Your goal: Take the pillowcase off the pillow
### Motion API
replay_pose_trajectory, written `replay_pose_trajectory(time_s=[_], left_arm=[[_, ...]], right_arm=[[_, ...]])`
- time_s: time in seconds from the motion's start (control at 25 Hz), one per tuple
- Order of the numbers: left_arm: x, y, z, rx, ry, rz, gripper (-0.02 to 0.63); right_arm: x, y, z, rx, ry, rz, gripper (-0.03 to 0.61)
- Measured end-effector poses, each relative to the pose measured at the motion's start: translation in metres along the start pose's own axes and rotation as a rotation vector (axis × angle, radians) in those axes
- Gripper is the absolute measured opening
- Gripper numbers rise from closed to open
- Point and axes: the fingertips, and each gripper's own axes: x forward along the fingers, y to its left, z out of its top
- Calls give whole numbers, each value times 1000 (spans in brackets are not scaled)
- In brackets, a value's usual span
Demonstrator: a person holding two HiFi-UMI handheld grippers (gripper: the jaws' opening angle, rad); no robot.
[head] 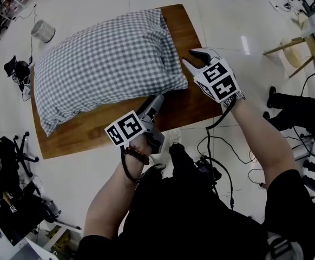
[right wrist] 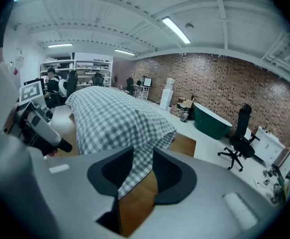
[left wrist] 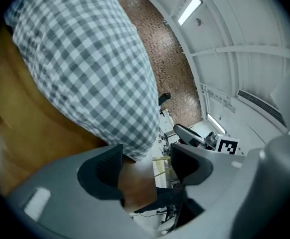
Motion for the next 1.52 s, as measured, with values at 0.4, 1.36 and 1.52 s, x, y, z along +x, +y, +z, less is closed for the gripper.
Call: replay_pose_trajectory(time_s=[0.4,1.36,1.52], left_arm=[[63,58,-8,-82,-41,92,334],[72,26,4,-91,-69,70,81],[63,31,-9,-174,-59,153,74]], right_arm=[[85,-35,-83,-97,129,189,155],[129,-3,-127,-382,186,497,229],[133,-7,-133,-431,171,494,230]])
